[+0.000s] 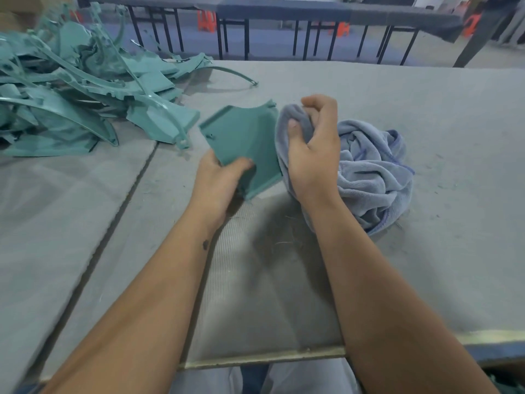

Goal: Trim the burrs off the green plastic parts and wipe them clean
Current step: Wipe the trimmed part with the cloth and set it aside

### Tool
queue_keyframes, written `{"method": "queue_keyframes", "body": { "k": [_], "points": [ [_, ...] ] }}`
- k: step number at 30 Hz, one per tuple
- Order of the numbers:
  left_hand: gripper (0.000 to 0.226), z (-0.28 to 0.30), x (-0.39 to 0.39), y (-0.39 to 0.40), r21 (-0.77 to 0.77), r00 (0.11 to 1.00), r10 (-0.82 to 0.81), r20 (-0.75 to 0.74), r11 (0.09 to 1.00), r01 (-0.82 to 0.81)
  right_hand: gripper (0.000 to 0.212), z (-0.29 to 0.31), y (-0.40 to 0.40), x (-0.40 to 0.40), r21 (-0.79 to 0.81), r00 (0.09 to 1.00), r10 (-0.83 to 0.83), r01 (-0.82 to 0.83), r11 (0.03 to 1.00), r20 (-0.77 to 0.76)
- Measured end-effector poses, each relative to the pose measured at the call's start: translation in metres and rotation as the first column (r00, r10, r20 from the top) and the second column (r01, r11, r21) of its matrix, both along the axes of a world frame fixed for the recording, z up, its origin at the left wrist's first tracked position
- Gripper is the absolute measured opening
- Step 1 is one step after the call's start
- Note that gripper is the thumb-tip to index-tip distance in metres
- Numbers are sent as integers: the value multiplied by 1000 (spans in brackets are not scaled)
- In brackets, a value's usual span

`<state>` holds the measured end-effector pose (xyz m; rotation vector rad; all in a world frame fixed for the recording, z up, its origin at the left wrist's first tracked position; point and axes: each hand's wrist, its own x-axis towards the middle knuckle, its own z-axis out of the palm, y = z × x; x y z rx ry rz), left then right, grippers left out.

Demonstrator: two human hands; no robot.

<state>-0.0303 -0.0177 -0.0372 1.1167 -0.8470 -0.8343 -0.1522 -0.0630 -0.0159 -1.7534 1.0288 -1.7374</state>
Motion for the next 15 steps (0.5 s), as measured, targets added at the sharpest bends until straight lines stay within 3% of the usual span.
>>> {"method": "queue_keyframes", "body": {
  "k": [4, 9, 15],
  "points": [
    [25, -5, -2, 1, 17, 989, -78, 128, 997, 77, 16, 0, -1, 1, -96, 998, -47, 44, 994, -29],
    [29, -6, -3, 2, 24, 942, -138, 305, 990, 137, 3, -1, -4, 13, 93, 981, -132, 146, 985, -143],
    [18, -4, -2, 4, 6, 954, -104, 282, 994, 107, 6, -6, 24, 41, -162, 935, 31, -94, 982, -353]
  ]
}}
